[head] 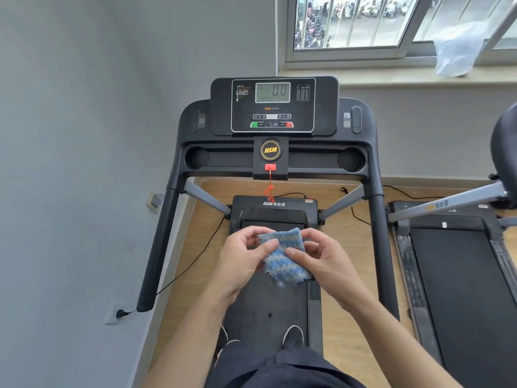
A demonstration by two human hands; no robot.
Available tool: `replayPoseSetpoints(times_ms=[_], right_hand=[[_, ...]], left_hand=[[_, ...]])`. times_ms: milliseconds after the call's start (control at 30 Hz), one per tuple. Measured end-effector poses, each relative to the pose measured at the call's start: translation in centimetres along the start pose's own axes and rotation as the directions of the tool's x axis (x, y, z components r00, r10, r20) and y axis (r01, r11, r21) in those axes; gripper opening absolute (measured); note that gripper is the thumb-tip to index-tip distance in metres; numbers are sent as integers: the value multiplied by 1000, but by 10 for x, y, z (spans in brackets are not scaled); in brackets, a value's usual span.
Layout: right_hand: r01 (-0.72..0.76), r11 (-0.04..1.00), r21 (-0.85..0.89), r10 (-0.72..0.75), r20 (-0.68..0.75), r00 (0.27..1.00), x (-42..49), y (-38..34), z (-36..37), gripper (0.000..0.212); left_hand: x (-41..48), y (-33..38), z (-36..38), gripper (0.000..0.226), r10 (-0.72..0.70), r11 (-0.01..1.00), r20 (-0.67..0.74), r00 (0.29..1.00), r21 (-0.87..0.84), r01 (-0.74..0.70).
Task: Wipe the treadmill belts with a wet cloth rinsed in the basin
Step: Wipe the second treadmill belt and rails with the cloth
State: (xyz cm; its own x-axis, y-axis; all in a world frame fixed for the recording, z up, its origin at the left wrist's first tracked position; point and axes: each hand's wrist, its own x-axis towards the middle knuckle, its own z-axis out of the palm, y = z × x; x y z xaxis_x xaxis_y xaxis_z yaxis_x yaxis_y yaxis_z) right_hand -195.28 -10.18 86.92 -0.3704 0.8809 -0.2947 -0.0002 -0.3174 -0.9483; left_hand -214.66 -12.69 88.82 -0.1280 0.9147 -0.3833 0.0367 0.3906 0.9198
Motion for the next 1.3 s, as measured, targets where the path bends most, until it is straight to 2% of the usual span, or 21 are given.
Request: replayPoseSetpoints(times_ms=[100, 167, 200, 233, 267, 300, 333, 367, 400, 467, 600, 633, 700, 767, 833, 933, 1033, 1067, 1133, 1233, 1300], right_hand=[[23, 997, -79, -26, -25, 999, -1, 1, 1, 15], [29, 995, -99, -31, -14, 999, -1, 1, 2, 12], [28, 994, -102, -29, -13, 999, -2, -1, 3, 12], [29, 995, -97, -31, -18, 999, -2, -3, 3, 13], [35, 996, -82, -38, -26, 999, -2, -5, 4, 14], [47, 997, -63, -49, -31, 998, -2, -7, 5, 15], [63, 997, -51, -65, -40, 997, -2, -8, 5, 15], [81, 995, -51, -83, -52, 995, -1, -9, 6, 14], [98, 993, -63, -103, -67, 992, -1, -9, 7, 13], [137, 981, -139, -152, -108, 982, 2, -6, 8, 10], [142, 951, -274, -187, -147, 971, 8, 1, 8, 12], [129, 946, -299, -181, -152, 972, 10, 3, 7, 11], [96, 928, -360, -159, -150, 976, 13, 5, 6, 6], [46, 935, -353, -103, -145, 984, 16, 6, 10, 3], [-11, 965, -262, -32, -161, 987, 19, 7, 18, 9], [-64, 979, -194, 23, -205, 978, 29, 10, 28, 12], [-105, 975, -197, 58, -227, 972, 42, 13, 36, 10], [-137, 981, -139, 101, -238, 966, 48, 13, 39, 9], [-254, 959, 122, 275, -208, 939, 60, 11, 47, 23], [-434, 731, 527, 491, 35, 870, 81, 15, 57, 58], [-458, 640, 617, 474, 152, 867, 98, 27, 61, 69]], left_hand=[[1, -8, 1, 10, 194, 961, -147, 970, 229, -158], [2, -13, 3, 8, 352, 861, -155, 923, 440, -254], [2, -15, 4, 7, 373, 851, -168, 913, 454, -264], [0, -14, 7, 6, 342, 890, -202, 918, 384, -247], [-1, -14, 10, 7, 250, 956, -242, 937, 216, -199], [-1, -13, 13, 17, 97, 993, -221, 970, -39, -108], [0, -13, 16, 33, -50, 954, -113, 992, -299, 14], [0, -15, 16, 46, -142, 865, 44, 989, -481, 145], [1, -18, 16, 52, -177, 782, 191, 966, -568, 255], [1, -23, 14, 47, -199, 697, 373, 906, -596, 398], [2, -25, 13, 31, -338, 661, 390, 857, -549, 511], [3, -26, 14, 30, -332, 681, 355, 874, -551, 483], [8, -30, 15, 25, -265, 822, 128, 956, -488, 293], [8, -24, 15, 15, -95, 962, -112, 989, -267, 62], [10, -16, 11, 10, 60, 994, -176, 983, -77, -75], [19, -11, -1, 17, 247, 948, -178, 953, 247, -200], [29, -12, -20, 20, 357, 881, -131, 925, 377, -287], [34, -14, -26, 20, 385, 853, -99, 918, 418, -313], [45, -20, -38, 20, 486, 730, -2, 874, 552, -404], [71, -40, -51, 24, 580, 547, 213, 786, 613, -570], [86, -59, -54, 35, 565, 512, 338, 753, 572, -641]])
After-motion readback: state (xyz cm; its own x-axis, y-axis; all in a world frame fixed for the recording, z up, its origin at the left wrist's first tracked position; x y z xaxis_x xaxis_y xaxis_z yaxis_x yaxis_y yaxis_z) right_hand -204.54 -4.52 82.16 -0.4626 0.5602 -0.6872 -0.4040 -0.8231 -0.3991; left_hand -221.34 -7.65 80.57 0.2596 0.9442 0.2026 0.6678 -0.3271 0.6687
